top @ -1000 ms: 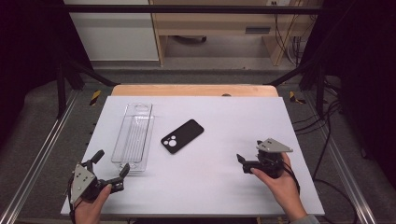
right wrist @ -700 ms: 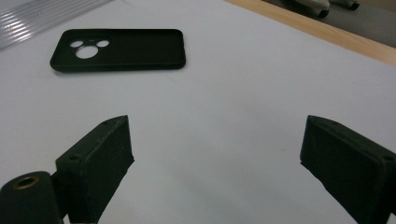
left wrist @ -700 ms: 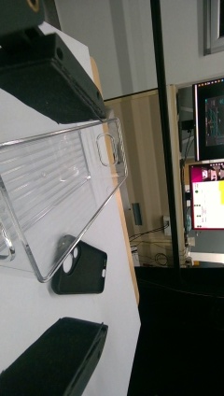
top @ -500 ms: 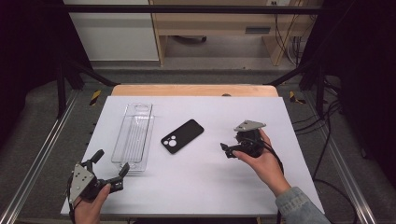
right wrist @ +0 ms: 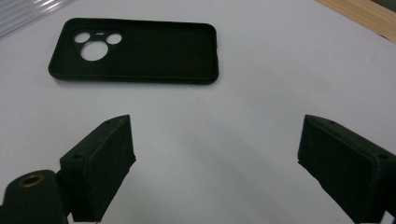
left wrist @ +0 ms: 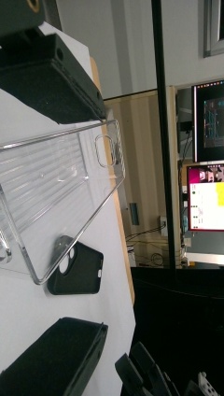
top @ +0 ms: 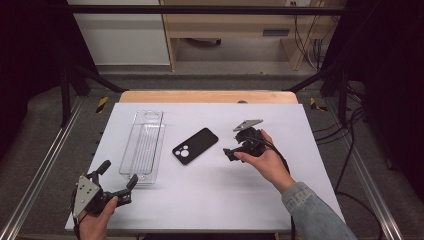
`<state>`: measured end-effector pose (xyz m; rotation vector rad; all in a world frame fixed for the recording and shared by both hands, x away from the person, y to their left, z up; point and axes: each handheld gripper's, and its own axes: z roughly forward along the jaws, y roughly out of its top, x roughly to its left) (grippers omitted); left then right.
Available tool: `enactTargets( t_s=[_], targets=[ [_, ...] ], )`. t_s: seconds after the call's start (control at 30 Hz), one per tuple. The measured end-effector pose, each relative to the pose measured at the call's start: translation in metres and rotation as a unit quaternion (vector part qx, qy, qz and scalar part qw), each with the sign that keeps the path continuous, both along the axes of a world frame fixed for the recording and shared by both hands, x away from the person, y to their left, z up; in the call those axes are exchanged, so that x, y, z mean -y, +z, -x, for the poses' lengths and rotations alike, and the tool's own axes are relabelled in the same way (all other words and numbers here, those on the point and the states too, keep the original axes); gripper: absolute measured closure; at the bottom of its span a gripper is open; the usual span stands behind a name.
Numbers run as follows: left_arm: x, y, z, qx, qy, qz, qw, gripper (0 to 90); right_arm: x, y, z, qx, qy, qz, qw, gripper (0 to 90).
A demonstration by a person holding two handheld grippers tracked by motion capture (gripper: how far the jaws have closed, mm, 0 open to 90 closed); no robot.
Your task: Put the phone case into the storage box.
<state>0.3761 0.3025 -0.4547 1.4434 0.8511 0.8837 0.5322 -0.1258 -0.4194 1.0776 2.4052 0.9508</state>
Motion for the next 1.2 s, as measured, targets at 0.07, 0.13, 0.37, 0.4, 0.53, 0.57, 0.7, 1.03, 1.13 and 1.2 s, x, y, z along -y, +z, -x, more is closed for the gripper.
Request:
enactTargets(
  t_s=[0.07,0.13,0.37,0.4,0.53,0.57,0.7,1.03,1.13,1.2],
  targets=[
    [0.0,0.0,0.0,0.0,-0.001,0.0,1.0,0.3,-0.003,-0.002,-0.005,-0.009,-0.001,-0.002,1.0,11.6],
    [0.0,0.0,0.0,0.0,-0.001,0.0,1.0,0.3,-0.006,-0.004,-0.01,-0.013,-0.004,-0.004,0.9999,11.8],
    [0.001,0.0,-0.001,0.0,-0.004,-0.001,1.0,0.3,-0.015,-0.011,-0.024,-0.02,-0.015,-0.012,0.9996,13.4],
    [0.001,0.0,-0.001,0.0,-0.004,-0.002,1.0,0.2,-0.016,-0.011,-0.026,-0.019,-0.017,-0.013,0.9996,13.6],
    [0.001,0.0,-0.001,0.001,-0.005,-0.002,1.0,0.2,-0.022,-0.012,-0.032,-0.016,-0.022,-0.022,0.9994,15.6],
    [0.001,0.0,-0.001,0.0,-0.005,-0.002,1.0,0.2,-0.024,-0.012,-0.034,-0.015,-0.023,-0.024,0.9993,16.0],
    [0.001,0.0,-0.001,0.001,-0.005,-0.003,1.0,0.2,-0.029,-0.013,-0.038,-0.015,-0.028,-0.033,0.999,17.2],
    [0.002,0.0,-0.001,0.001,-0.007,-0.006,1.0,0.2,-0.034,-0.02,-0.046,-0.012,-0.043,-0.052,0.9976,22.1],
    [0.002,0.001,-0.001,0.001,-0.007,-0.006,1.0,0.2,-0.036,-0.022,-0.047,-0.013,-0.045,-0.061,0.997,24.0],
    [0.002,0.001,-0.001,0.001,-0.007,-0.006,1.0,0.2,-0.037,-0.024,-0.048,-0.016,-0.049,-0.066,0.9965,24.8]
  ],
)
